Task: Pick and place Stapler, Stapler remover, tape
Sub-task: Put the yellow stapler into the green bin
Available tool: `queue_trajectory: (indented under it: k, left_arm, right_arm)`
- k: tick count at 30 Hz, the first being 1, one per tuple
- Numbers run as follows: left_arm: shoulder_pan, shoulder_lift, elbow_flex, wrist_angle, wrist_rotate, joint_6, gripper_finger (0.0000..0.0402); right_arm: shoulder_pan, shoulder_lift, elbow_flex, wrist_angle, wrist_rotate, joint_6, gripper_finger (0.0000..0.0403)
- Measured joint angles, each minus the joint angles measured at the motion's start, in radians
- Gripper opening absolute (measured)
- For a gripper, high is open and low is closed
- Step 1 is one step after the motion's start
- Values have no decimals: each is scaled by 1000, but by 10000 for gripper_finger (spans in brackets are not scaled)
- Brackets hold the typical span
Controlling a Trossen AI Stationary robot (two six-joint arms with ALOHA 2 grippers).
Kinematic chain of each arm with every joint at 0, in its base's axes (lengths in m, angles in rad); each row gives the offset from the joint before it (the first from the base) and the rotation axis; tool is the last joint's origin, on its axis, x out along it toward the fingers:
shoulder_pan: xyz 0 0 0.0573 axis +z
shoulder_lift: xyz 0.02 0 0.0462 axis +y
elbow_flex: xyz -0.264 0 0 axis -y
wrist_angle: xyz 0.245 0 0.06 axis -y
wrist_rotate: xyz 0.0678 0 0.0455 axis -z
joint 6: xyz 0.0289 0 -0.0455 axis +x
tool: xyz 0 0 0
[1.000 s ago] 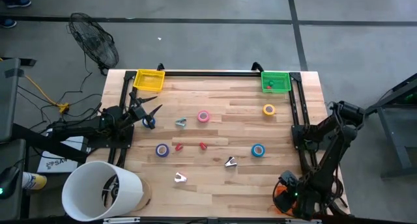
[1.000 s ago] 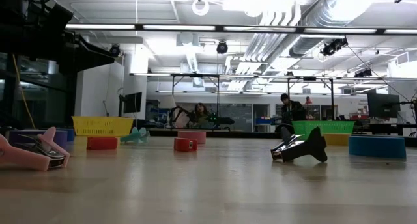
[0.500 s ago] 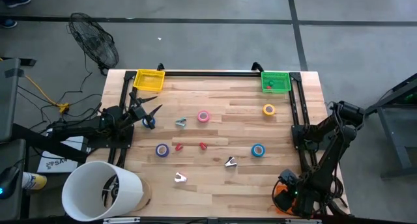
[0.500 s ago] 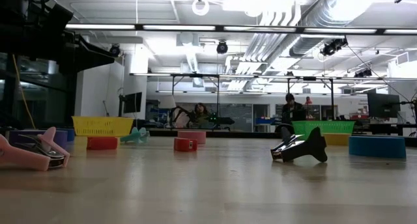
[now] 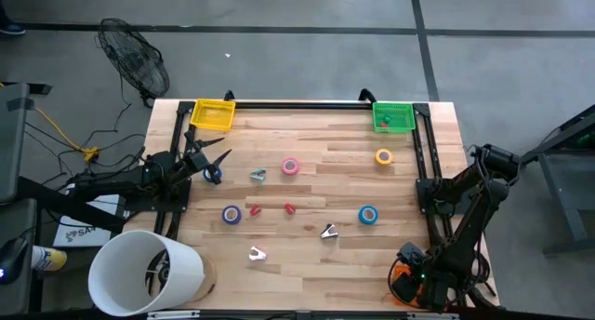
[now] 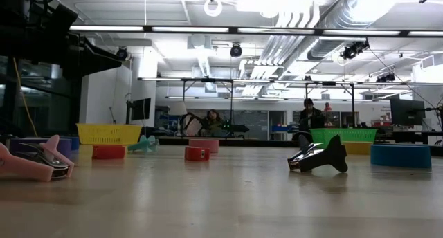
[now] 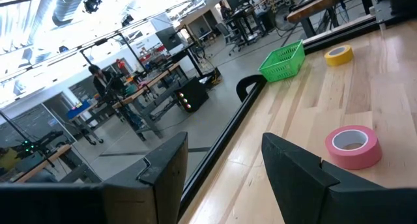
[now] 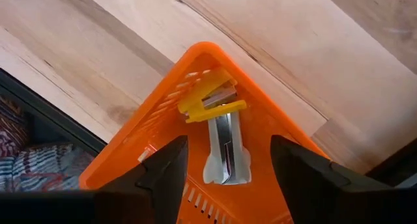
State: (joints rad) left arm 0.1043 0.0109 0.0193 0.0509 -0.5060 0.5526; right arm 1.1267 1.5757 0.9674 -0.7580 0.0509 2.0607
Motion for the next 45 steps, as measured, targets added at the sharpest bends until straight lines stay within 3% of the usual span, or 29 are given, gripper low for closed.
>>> queue_trajectory:
  k: [9,17,29,45]
  left_arm:
    - [0,0,0,0,0,0,193]
    - [0,0,0,0,0,0,193]
    - [0,0,0,0,0,0,193]
    - [0,0,0,0,0,0,193]
  right_arm:
    - [-4,10,0,8,18,29,200]
    - [-27,78,0,19,-68,-26,191]
    - [-34,79,-1,14,106,-7,188]
    - [-118,79,-1,-11,81,89,187]
